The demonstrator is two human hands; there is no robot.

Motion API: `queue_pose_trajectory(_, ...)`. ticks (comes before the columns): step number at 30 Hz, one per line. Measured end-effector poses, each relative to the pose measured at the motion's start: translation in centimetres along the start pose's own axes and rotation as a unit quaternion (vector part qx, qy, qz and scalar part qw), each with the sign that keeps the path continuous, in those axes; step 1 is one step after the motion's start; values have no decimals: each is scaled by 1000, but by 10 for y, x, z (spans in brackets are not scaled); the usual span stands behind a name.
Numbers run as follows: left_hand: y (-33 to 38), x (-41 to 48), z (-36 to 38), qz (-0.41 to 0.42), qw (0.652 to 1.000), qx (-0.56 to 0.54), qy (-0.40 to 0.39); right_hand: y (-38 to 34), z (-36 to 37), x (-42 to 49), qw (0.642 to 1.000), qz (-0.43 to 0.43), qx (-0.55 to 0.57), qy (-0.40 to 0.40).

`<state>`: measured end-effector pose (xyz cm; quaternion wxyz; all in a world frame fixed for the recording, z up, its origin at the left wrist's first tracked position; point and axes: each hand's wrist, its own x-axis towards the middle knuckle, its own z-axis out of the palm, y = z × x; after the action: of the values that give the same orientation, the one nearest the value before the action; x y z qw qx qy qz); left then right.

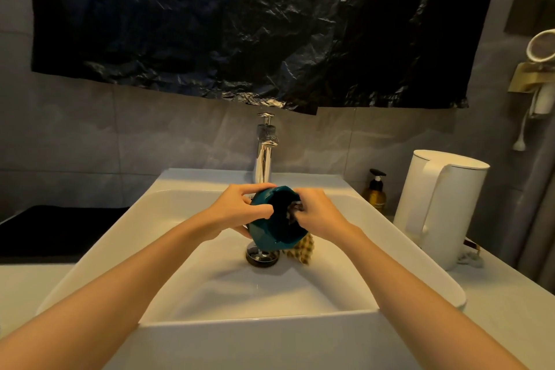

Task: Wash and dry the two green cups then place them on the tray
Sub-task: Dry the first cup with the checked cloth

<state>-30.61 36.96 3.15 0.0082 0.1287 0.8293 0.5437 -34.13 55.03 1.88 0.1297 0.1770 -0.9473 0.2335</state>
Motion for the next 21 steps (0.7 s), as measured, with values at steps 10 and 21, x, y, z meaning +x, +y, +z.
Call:
queue_pose_trajectory(10, 4, -2, -2, -5, 1000, 24, -9, -2, -4, -3, 996, -12, -90, -20)
queue_pose_trajectory(21, 2, -1, 0, -15, 999, 30, -28, -9, -6, -8, 989, -51, -136, 15)
